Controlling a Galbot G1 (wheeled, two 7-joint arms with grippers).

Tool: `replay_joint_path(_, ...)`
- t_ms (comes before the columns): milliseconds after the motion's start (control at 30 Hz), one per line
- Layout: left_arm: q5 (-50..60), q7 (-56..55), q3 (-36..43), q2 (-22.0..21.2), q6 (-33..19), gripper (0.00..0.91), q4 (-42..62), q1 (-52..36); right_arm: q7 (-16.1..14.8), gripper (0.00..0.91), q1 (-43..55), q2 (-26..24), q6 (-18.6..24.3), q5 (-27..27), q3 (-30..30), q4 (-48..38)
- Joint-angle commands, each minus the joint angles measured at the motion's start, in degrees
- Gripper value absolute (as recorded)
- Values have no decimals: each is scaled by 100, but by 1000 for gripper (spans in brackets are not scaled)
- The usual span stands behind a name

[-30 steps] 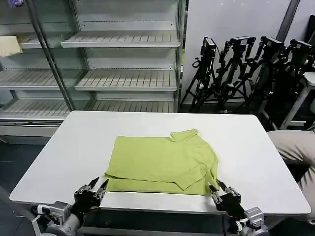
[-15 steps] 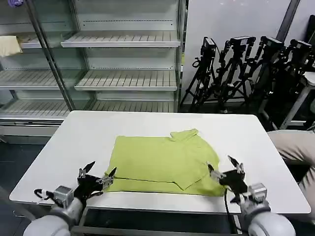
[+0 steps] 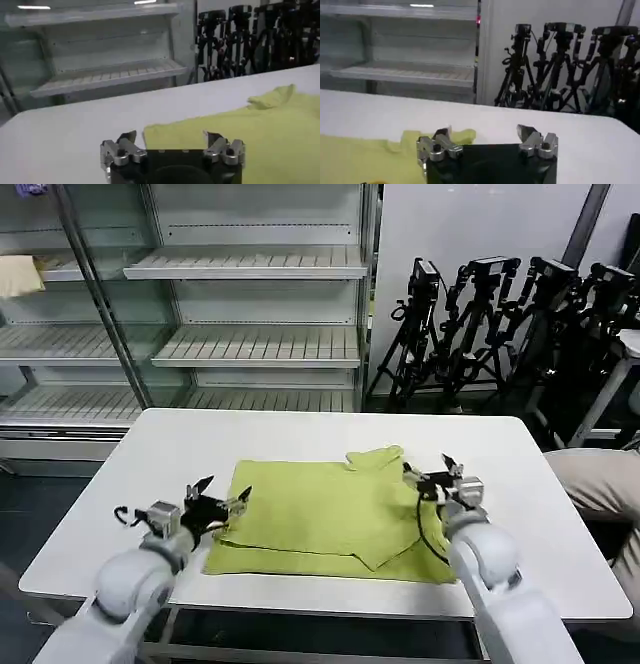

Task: Fold and organize the clothes.

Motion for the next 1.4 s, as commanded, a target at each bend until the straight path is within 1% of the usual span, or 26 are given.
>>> replay_joint_path(33,-310,171,980,-95,-18,907,2143,-2016,302,907,1139,389,-74,248,-376,-1468)
replay_joint_path(167,-249,330,985,-178,-16,907,2375,-2046,303,907,1290,557,-67,199,-340,-1881)
replay_joint_path(300,-213,416,994,-213,16,907,2361,-2009,271,907,1372,709,-63,177,-315,-2189)
replay_joint_path(500,-115,468,989,-196,59,907,2437,-2016,106,907,1397,850,-48,-4,-373,-2347)
replay_joint_path(733,-119,523,974,-199,55,907,2610,-2085,65,907,1407,812,-47,1,-395,-2378)
replay_joint_path(767,-112,550,979,-197,57,907,2625,-2082,22,856,1403,800,-56,2,-394,-2389)
replay_joint_path(800,-99,574,987,-202,66,403,2655,-2081,-36,252,1396,781,-70,-6,-402,-2394)
replay_joint_path(833,-90,584,999,-206,82,101,2687,-2084,-45,0,1393,776,-70,-5,-408,-2395)
replay_joint_path(867,-91,651,1004,-212,86,30,2700,-2063,-71,0,1387,769,-73,3,-422,-2397)
replay_joint_path(900,-66,670,1014,-219,90,0,2693,-2044,-106,0,1381,764,-75,20,-433,-2391)
replay_joint_path(1033,-52,649,1042,-246,162,10,2606,-1979,-173,0,1363,749,-82,61,-466,-2361)
replay_joint_path(1267,-51,655,1046,-254,182,10,2525,-1869,-294,0,1341,742,-92,320,-469,-2371)
replay_joint_path(1400,-54,654,1019,-248,177,10,2517,-1834,-338,0,1341,738,-90,319,-479,-2375)
